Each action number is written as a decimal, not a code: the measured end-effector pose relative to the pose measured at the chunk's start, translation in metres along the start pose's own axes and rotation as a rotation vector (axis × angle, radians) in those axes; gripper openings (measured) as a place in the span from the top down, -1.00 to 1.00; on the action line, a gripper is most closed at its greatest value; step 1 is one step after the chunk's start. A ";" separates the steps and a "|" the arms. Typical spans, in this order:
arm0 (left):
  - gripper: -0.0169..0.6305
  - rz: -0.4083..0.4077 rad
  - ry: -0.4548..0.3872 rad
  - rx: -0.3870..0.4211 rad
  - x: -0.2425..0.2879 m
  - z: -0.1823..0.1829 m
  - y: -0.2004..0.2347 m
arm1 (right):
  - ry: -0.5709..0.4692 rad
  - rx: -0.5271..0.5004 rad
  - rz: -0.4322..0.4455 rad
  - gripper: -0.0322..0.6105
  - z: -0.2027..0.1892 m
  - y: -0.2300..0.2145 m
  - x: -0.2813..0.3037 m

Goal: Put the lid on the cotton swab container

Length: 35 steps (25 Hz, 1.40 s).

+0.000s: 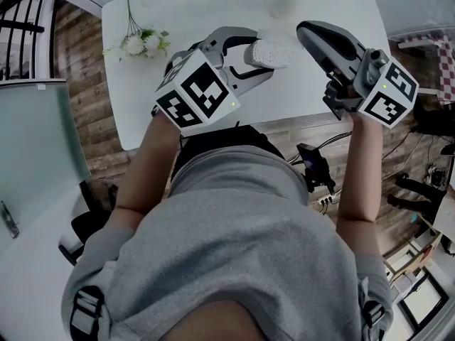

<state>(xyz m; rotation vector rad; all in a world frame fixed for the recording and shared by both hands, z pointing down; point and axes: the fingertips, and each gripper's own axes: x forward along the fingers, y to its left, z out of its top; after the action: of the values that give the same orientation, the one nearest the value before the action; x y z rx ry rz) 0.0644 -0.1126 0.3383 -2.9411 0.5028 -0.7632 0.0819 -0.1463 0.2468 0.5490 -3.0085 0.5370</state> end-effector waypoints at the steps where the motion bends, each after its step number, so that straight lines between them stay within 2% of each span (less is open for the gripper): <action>1: 0.19 0.001 -0.001 -0.002 0.000 0.000 0.001 | 0.012 0.001 0.010 0.82 -0.001 0.003 0.000; 8: 0.19 0.007 -0.031 -0.011 -0.003 0.006 0.006 | 0.098 -0.020 0.062 0.81 -0.014 0.022 0.003; 18: 0.19 0.002 -0.042 -0.040 -0.003 0.008 0.011 | 0.169 -0.063 0.067 0.82 -0.023 0.025 0.008; 29: 0.19 0.013 -0.047 -0.064 -0.007 0.007 0.012 | 0.242 -0.199 0.011 0.82 -0.028 0.030 0.013; 35: 0.20 0.022 -0.058 -0.079 -0.007 0.009 0.013 | 0.243 -0.244 -0.027 0.82 -0.028 0.030 0.013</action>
<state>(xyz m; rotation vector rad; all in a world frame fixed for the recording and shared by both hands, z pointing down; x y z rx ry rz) 0.0588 -0.1224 0.3252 -3.0144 0.5734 -0.6682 0.0581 -0.1149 0.2640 0.4681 -2.7749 0.2115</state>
